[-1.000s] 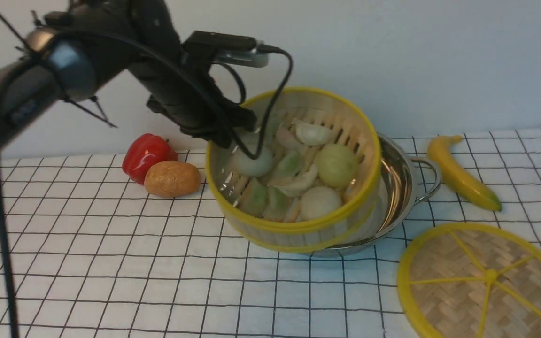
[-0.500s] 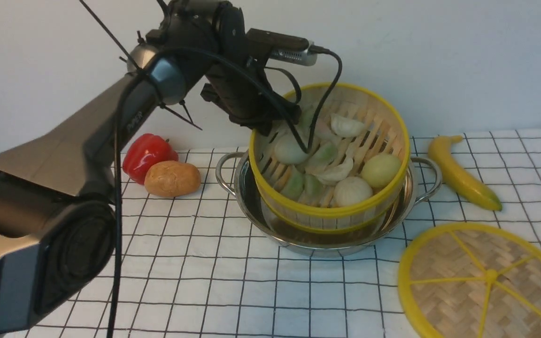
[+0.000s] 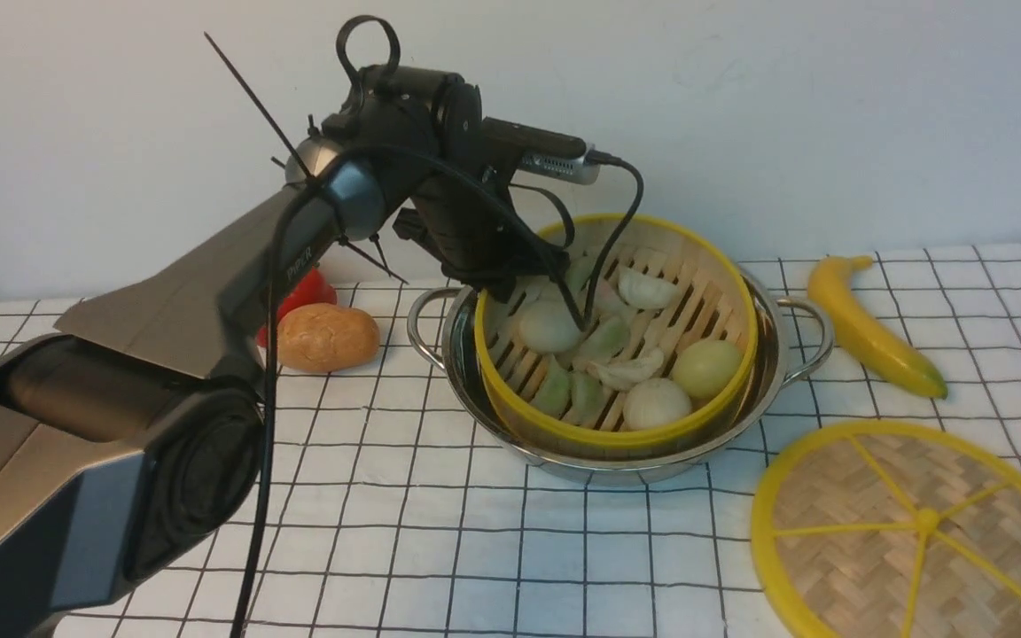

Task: Place the steamer in the pot on the white tablecloth, and put the lid on the steamer.
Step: 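Place the bamboo steamer basket with dumplings into the steel pot with the left gripper, then move the gripper down to the bamboo steamer lid and grasp its center knob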

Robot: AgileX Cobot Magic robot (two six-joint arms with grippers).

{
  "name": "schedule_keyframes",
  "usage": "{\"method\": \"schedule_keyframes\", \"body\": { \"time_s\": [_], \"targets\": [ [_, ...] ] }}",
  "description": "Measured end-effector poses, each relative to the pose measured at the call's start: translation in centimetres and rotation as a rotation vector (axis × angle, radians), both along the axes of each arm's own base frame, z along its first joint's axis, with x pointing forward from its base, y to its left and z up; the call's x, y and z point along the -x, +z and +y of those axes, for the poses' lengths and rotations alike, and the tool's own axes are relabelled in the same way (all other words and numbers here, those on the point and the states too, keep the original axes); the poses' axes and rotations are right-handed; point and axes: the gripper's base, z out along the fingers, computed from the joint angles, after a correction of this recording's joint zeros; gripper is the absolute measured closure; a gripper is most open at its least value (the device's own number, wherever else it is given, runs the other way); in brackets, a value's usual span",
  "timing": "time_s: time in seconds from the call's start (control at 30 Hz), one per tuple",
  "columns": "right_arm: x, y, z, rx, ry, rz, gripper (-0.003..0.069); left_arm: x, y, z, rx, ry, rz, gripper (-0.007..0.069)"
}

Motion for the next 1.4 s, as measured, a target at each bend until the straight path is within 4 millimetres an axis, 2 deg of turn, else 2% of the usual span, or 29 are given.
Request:
{"method": "schedule_keyframes", "body": {
  "time_s": [0.17, 0.47, 0.67, 0.8, 0.97, 1.13, 1.23, 1.3, 1.33, 1.4],
  "targets": [
    [0.0, 0.0, 0.0, 0.000, 0.002, 0.003, 0.0419, -0.3, -1.2, -0.1, 0.008, 0.019, 0.015, 0.0592],
    [0.1, -0.1, 0.1, 0.001, 0.008, 0.012, 0.0419, -0.3, -1.2, -0.1, 0.012, 0.020, 0.008, 0.0576],
    [0.1, -0.1, 0.1, 0.001, 0.008, 0.013, 0.0419, -0.3, -1.2, -0.2, 0.016, 0.026, 0.017, 0.0465],
    [0.1, -0.1, 0.1, 0.002, 0.010, 0.016, 0.0419, -0.2, -1.1, -0.2, 0.021, 0.026, 0.030, 0.0360],
    [0.1, -0.1, 0.1, 0.003, 0.011, 0.017, 0.0419, -0.1, -0.4, -0.2, 0.021, 0.025, 0.042, 0.0309],
    [0.1, -0.1, 0.1, 0.003, 0.011, 0.018, 0.0419, -0.2, 2.3, -0.3, 0.038, 0.023, 0.002, 0.0300],
    [0.0, -0.2, 0.1, 0.002, 0.012, 0.022, 0.0419, -0.2, 4.9, -0.1, 0.048, 0.022, -0.058, 0.0298],
    [-0.6, -0.3, 0.2, -0.018, 0.020, 0.044, 0.0419, 0.1, 8.1, 0.3, 0.049, 0.025, -0.146, 0.0298],
    [-0.7, -0.3, 0.2, -0.021, 0.023, 0.046, 0.0419, 0.2, 8.6, 0.4, 0.049, 0.026, -0.157, 0.0298],
    [-1.6, -0.6, 0.5, -0.035, 0.060, 0.076, 0.0419, 0.9, 11.2, 0.8, 0.049, 0.028, -0.211, 0.0307]
  ]
}}
